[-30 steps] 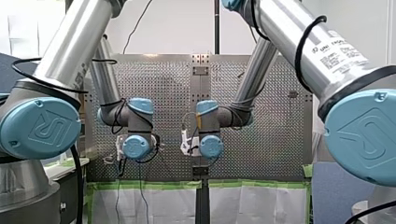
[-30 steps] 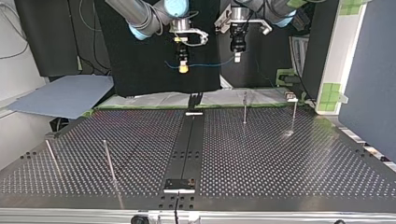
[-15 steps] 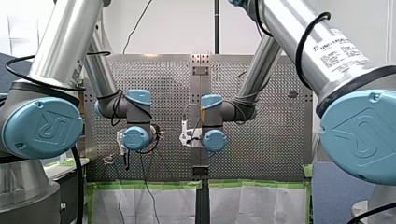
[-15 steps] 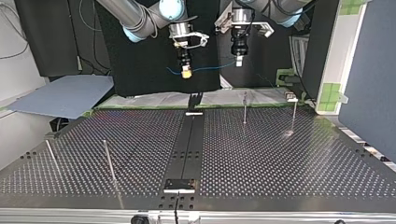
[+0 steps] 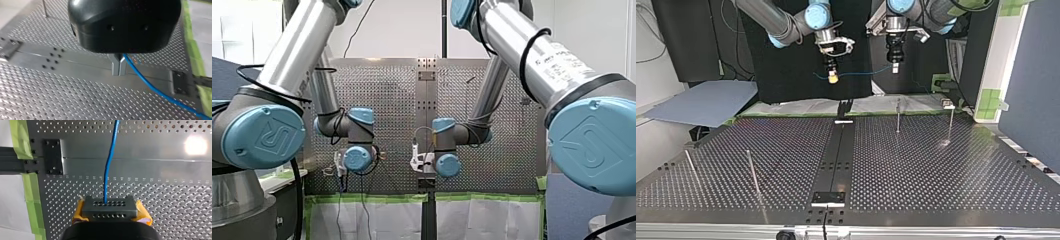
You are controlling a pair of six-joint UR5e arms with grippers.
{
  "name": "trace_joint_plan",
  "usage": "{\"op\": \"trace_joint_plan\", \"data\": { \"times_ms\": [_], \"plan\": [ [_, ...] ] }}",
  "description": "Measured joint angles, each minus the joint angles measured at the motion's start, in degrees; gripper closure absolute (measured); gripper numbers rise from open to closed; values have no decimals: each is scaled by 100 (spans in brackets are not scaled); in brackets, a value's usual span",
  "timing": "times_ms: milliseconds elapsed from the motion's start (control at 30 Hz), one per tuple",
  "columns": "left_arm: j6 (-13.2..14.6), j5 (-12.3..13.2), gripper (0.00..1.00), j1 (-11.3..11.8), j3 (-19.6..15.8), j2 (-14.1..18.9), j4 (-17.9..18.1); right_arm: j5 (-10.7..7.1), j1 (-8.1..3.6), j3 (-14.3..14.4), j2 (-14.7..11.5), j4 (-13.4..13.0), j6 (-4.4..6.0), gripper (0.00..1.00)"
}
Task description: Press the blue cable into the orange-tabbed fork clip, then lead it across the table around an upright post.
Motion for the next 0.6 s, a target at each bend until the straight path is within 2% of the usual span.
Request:
{"op": "trace_joint_plan", "data": {
  "times_ms": [333, 433, 600],
  "plan": [
    [12, 149, 100, 214, 19, -127, -2, -401, -277, -149, 108, 75, 76, 100],
    [13, 217, 100, 264, 71, -226, -3, -537, -328, -288, 253, 189, 80, 100],
    [-47, 237, 100, 313, 280, -468, 62, -648, -370, -520, 526, 344, 69, 100]
  ]
}}
